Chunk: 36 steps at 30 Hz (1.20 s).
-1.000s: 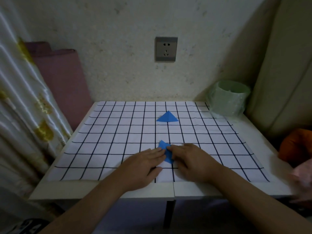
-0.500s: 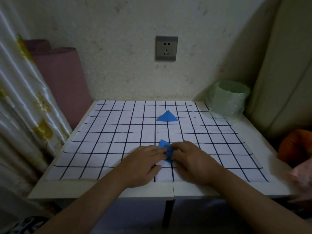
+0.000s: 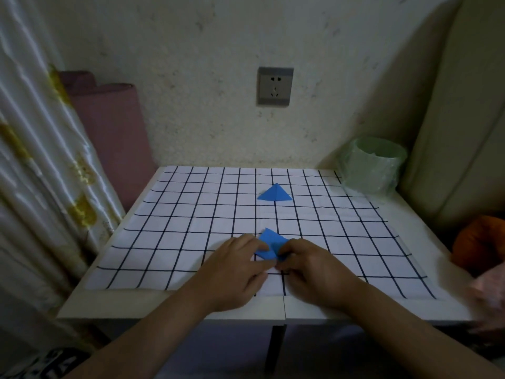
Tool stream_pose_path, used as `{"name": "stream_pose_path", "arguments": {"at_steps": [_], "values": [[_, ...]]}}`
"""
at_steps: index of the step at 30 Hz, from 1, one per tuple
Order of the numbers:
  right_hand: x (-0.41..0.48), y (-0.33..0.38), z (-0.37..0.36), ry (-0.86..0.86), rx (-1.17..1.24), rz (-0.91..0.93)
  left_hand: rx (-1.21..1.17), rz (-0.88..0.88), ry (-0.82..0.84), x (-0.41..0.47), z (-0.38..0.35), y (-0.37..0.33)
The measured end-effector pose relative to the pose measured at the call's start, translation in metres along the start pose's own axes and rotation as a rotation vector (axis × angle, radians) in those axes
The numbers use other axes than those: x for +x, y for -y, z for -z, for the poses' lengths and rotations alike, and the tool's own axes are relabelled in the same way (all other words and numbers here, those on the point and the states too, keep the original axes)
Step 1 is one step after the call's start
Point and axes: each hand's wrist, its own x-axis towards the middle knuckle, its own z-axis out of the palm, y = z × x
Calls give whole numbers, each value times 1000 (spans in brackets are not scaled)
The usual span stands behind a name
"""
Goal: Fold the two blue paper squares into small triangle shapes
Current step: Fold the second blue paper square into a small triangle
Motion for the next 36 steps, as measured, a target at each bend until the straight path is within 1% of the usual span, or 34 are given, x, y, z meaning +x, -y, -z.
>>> {"name": "stream_pose_path", "arguments": {"at_steps": [2,6,11,23,28,29,31,34,36], "values": [[-1,1,1,6,9,-12,-6,5,2,-3,0,-3],[-3,2,1,21,-3,-26,-58,122,20,-6,-1,-3],[-5,3,2,21,-5,-46,-129,273,-53,-6,-1,2],[-7,4,1,13,3,-61,-159,288,-103,-6,1,9],[-3,3,3,24,29,-59,-253,398,-135,0,-2,11],[0,2,4,29,31,-61,-250,382,-146,3,-1,11],[6,0,7,43,28,-55,-231,285,-126,9,0,9],[14,-3,13,74,51,-48,-222,132,-20,20,-2,7],[17,-6,16,76,81,-69,-257,119,51,25,-4,9]]}}
